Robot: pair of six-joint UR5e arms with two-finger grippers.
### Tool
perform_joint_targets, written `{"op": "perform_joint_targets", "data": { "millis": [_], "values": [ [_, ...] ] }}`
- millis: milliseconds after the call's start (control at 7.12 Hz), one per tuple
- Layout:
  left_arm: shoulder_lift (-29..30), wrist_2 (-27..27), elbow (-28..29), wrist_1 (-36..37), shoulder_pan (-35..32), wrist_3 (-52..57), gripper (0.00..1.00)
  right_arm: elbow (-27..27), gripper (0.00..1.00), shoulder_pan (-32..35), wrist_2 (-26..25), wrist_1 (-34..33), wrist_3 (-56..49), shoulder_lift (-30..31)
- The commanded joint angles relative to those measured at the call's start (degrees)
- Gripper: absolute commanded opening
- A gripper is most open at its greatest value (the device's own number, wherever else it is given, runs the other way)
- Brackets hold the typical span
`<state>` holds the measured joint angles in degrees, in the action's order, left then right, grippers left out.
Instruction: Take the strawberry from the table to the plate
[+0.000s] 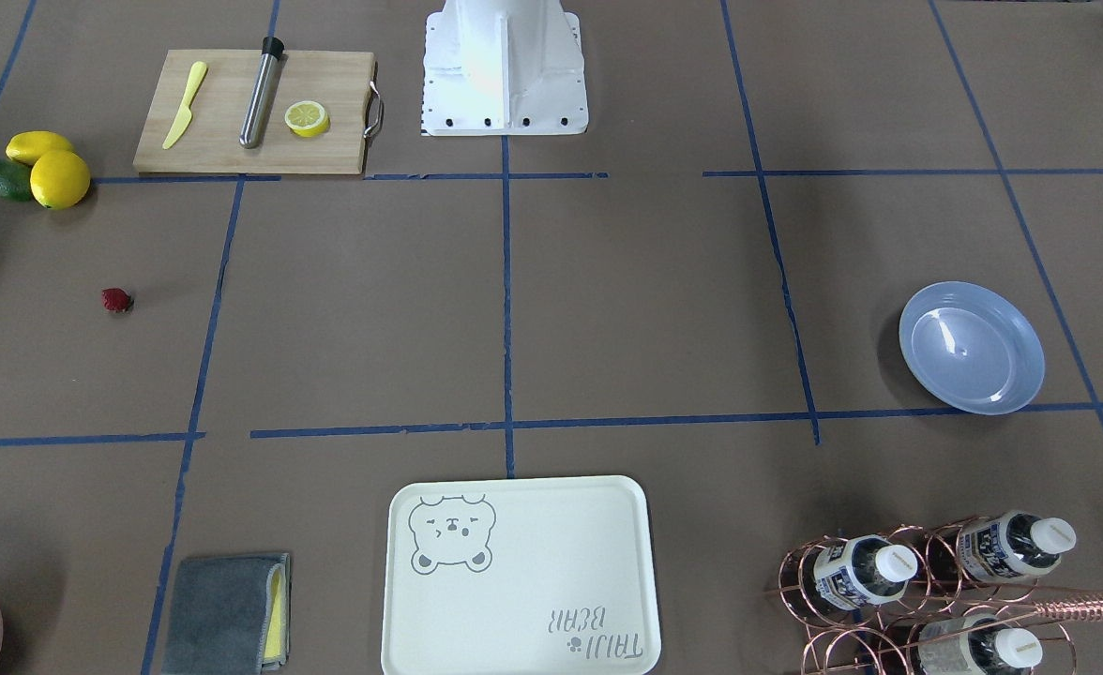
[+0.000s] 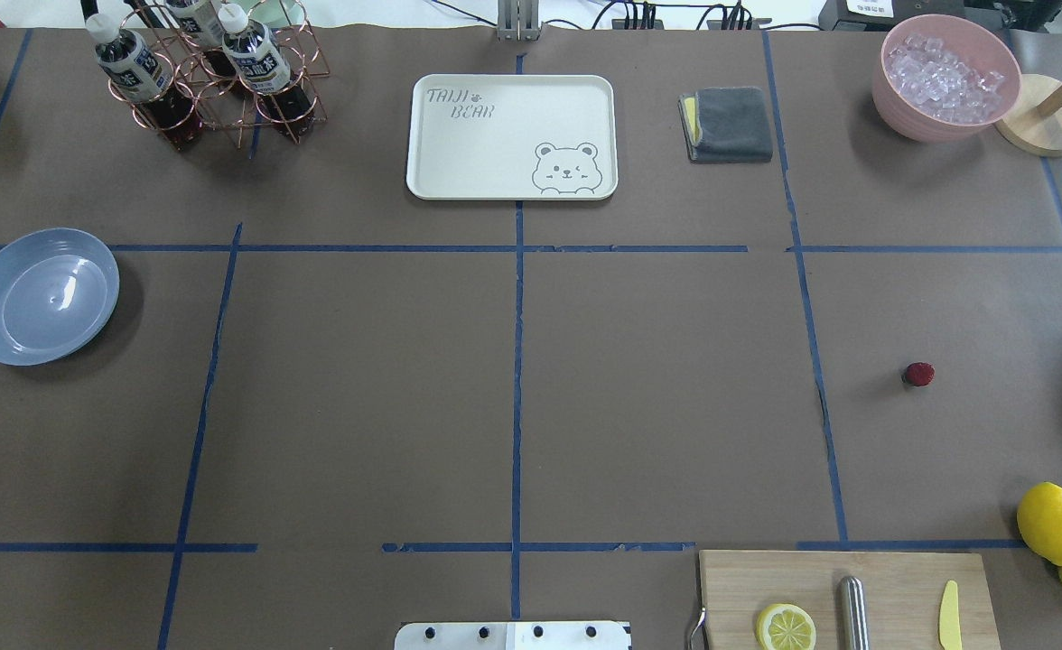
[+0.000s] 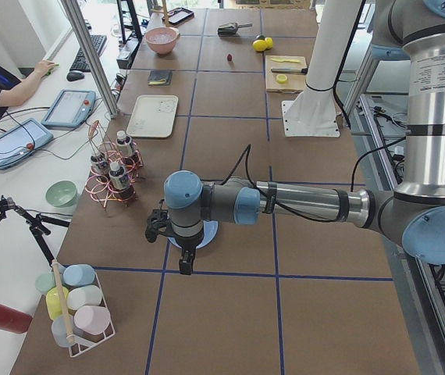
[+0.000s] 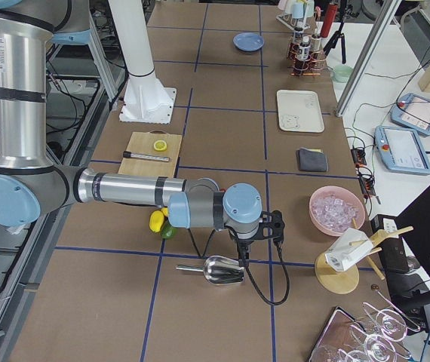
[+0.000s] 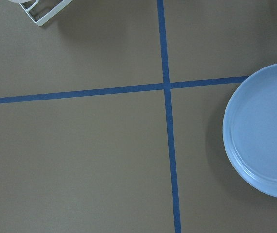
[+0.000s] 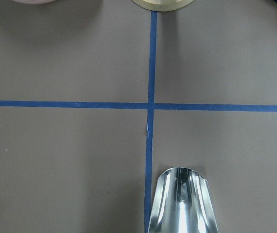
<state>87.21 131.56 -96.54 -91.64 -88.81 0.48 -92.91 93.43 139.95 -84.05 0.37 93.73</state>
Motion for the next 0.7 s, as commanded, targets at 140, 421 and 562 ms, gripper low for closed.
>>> {"op": "perform_joint_targets", "data": {
  "millis": [140,421,562],
  "values": [
    [0.2,6.3,9.7,-22.0,1.0,-12.8,1.00,-0.2,1.00,-0.3,0.6,0.2,0.2,-0.2],
    [0.1,6.1,11.0,-30.9,7.7,-25.3,1.00,-0.4,1.00,-0.7,0.6,0.2,0.7,-0.2],
    [0.2,5.6,12.7,-36.1,11.8,-31.2,1.00,-0.4,1.00,-1.1,0.6,0.3,1.3,-0.3]
  ]
}}
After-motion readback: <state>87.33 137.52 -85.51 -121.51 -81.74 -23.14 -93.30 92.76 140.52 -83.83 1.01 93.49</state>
